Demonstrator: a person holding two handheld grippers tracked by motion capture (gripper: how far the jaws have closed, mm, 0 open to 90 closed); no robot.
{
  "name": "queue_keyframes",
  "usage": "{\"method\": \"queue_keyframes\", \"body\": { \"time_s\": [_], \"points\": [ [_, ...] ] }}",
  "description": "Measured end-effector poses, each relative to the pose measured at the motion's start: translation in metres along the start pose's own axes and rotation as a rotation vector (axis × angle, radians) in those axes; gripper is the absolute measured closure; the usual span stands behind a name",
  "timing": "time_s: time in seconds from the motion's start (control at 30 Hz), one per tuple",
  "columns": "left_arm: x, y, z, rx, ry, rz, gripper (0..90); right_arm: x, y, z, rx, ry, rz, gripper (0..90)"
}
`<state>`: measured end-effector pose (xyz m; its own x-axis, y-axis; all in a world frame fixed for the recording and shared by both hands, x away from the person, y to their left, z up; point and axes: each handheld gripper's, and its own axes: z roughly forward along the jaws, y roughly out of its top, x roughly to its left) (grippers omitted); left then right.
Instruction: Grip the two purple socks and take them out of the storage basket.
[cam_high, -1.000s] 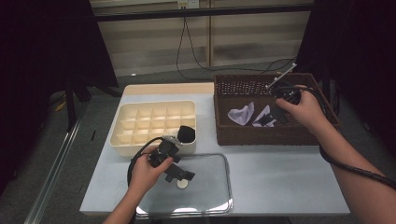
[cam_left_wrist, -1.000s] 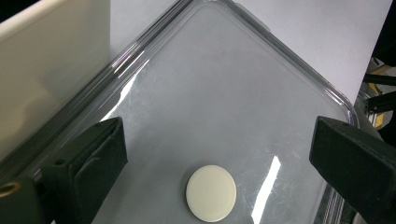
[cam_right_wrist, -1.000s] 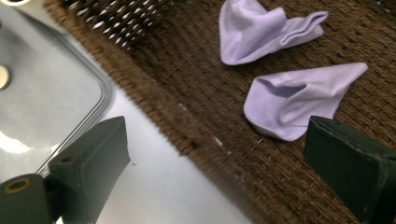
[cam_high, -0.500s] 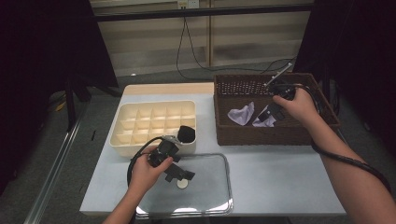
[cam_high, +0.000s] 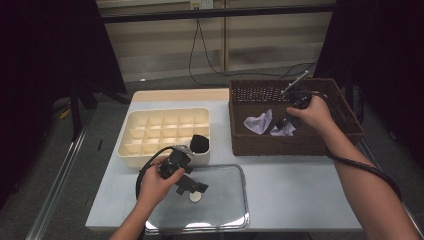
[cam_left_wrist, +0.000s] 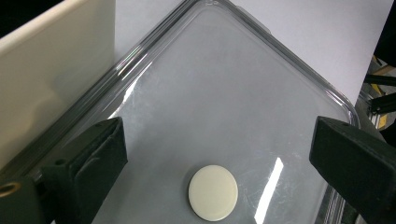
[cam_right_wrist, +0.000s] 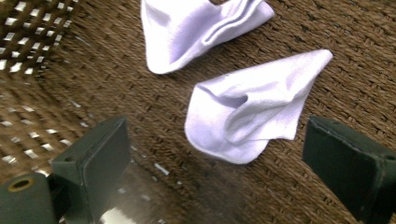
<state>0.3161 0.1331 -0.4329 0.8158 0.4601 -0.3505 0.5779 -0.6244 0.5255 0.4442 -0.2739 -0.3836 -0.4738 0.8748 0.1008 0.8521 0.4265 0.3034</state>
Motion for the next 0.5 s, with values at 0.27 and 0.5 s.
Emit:
{"method": "queue_keyframes", "body": {
  "time_s": [0.27,0.5],
  "points": [
    [0.002,-0.001,0.000,0.006,0.002,0.003,4.1,-0.010,0.005,0.014,0.014,-0.017,0.021,9.4],
    [0.004,-0.001,-0.001,0.026,0.004,0.026,4.1,-0.016,0.010,0.023,0.022,-0.026,0.037,14.2]
  ]
}}
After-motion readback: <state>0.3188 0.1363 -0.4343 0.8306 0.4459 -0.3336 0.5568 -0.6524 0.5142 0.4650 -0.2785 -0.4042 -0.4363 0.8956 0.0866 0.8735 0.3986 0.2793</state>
